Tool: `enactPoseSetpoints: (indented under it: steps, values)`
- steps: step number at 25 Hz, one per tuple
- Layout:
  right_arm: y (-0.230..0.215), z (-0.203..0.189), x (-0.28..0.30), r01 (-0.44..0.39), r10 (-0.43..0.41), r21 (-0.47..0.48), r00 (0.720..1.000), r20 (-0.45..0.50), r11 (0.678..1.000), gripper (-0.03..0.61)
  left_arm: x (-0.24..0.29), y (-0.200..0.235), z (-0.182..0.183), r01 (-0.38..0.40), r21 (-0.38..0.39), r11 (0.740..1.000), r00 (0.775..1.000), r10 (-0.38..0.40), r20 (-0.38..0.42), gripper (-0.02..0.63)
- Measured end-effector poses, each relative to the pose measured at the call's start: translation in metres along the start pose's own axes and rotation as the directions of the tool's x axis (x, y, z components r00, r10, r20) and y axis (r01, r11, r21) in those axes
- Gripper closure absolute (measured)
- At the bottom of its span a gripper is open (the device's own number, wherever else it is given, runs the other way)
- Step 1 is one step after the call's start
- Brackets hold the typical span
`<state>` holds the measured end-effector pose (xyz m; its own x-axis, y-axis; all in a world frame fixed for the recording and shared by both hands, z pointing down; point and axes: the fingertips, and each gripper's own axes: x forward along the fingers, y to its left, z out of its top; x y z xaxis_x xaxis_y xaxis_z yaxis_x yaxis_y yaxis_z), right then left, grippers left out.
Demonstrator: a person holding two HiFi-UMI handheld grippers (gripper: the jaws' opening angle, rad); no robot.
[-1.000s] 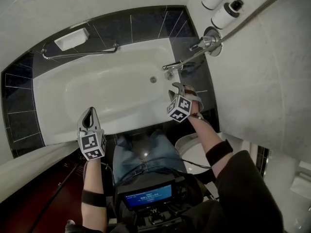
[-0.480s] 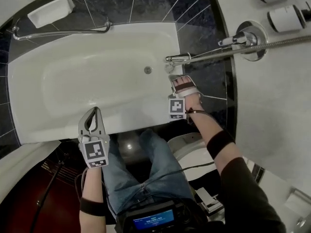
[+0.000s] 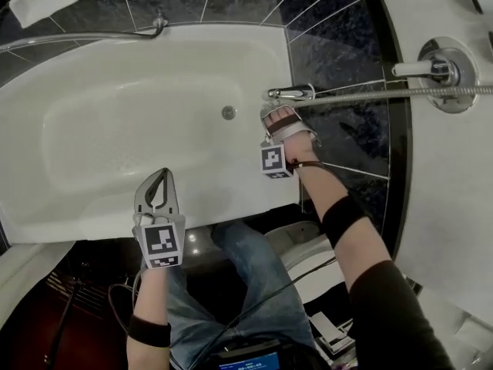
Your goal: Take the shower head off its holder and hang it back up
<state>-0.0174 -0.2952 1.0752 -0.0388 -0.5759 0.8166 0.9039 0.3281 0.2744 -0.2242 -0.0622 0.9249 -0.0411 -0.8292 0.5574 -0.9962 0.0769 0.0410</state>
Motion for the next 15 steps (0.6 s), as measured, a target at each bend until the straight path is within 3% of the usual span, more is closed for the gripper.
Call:
enactPoseSetpoints:
  steps: [4, 8, 11, 13, 15]
  values:
    - [-0.002, -0.001, 0.027, -0.020, 0.019, -0.038, 0.999, -0.038, 0.999, 0.236, 0.024, -0.001, -0.004, 0.025, 0.024, 0.999, 1.000, -0.025, 0.008, 0.613]
    - [0.009, -0.011, 0.048, -0.095, 0.091, -0.050, 0.992, -0.092, 0.994, 0.245, 0.038, 0.000, -0.007, 0.040, 0.041, 0.998, 0.999, -0.041, 0.004, 0.612]
    - [0.016, -0.017, 0.058, -0.145, 0.139, -0.036, 0.983, -0.119, 0.989, 0.287, 0.049, 0.002, -0.014, 0.049, 0.046, 0.998, 0.999, -0.049, -0.004, 0.612]
    - [0.019, -0.018, 0.063, -0.154, 0.150, -0.022, 0.981, -0.127, 0.988, 0.371, 0.056, 0.003, -0.020, 0.053, 0.047, 0.998, 0.999, -0.052, -0.012, 0.612]
    - [0.026, -0.019, 0.067, -0.177, 0.173, -0.013, 0.975, -0.142, 0.984, 0.401, 0.062, 0.002, -0.025, 0.057, 0.048, 0.997, 0.998, -0.057, -0.018, 0.612]
